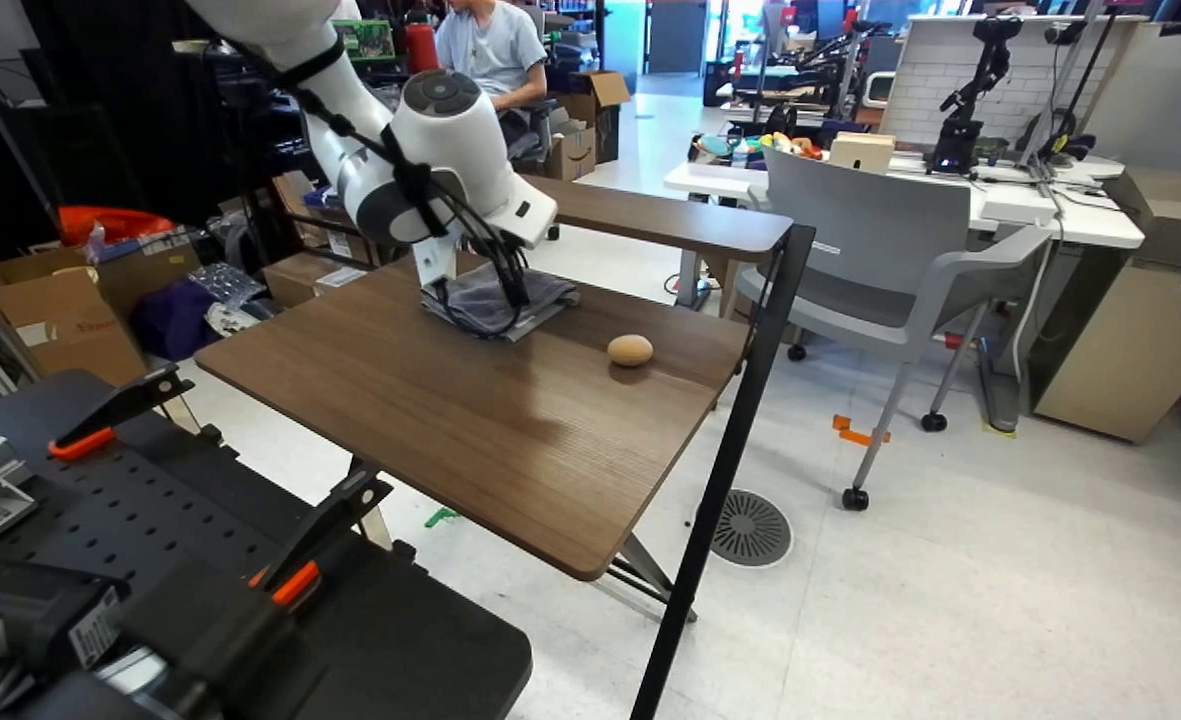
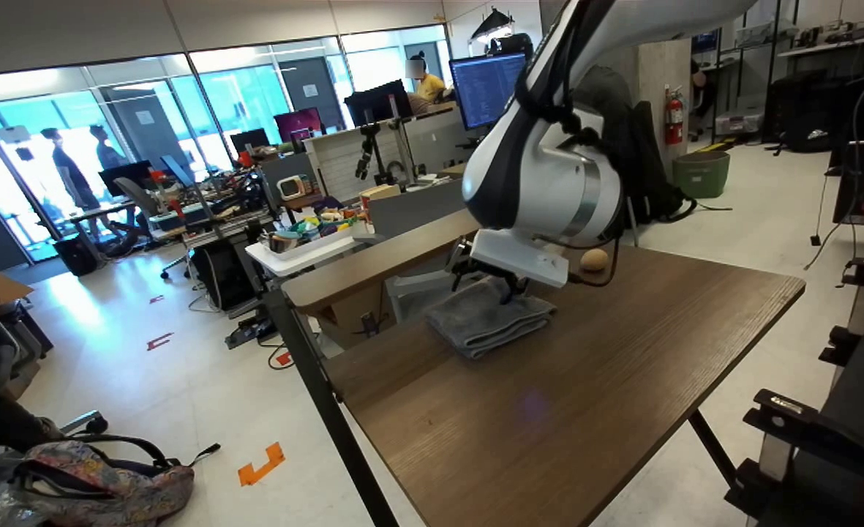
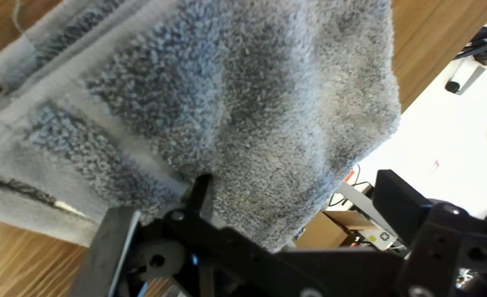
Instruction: Move the brown object to the right, the use the gray towel to wipe the table
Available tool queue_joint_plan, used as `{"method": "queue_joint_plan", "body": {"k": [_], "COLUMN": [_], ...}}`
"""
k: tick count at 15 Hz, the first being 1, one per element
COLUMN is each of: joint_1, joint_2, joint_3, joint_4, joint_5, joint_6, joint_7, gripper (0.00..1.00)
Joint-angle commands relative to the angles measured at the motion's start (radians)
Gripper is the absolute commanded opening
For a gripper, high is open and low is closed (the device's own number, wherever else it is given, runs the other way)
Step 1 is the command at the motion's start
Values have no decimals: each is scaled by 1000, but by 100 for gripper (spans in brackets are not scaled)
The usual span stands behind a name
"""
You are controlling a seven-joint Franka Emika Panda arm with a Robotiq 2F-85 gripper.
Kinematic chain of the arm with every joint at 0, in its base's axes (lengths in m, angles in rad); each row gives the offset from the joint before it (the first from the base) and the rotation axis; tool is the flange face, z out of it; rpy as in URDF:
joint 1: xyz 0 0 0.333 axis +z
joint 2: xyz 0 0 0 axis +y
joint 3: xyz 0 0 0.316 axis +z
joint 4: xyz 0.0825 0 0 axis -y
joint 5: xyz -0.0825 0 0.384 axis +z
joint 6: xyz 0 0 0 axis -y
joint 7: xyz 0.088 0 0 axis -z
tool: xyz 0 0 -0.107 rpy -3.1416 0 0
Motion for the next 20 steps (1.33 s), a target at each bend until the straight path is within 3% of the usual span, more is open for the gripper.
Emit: {"method": "queue_joint_plan", "body": {"k": [1, 5, 10, 12, 13, 15, 16, 20], "joint_1": [86, 185, 205, 194, 215, 205, 228, 243], "joint_2": [100, 179, 188, 111, 54, -26, -57, -196], "joint_3": [31, 2, -46, -69, -120, -133, -175, -227], "joint_4": [83, 129, 166, 66, -8, -127, -170, -375], "joint_5": [-19, -70, -104, -82, -50, -51, -39, -73], "joint_6": [101, 186, 196, 120, 87, 68, 54, -20], "joint_7": [-3, -18, -15, -6, 7, -1, 12, -14], "gripper": [100, 100, 100, 100, 100, 100, 100, 100]}}
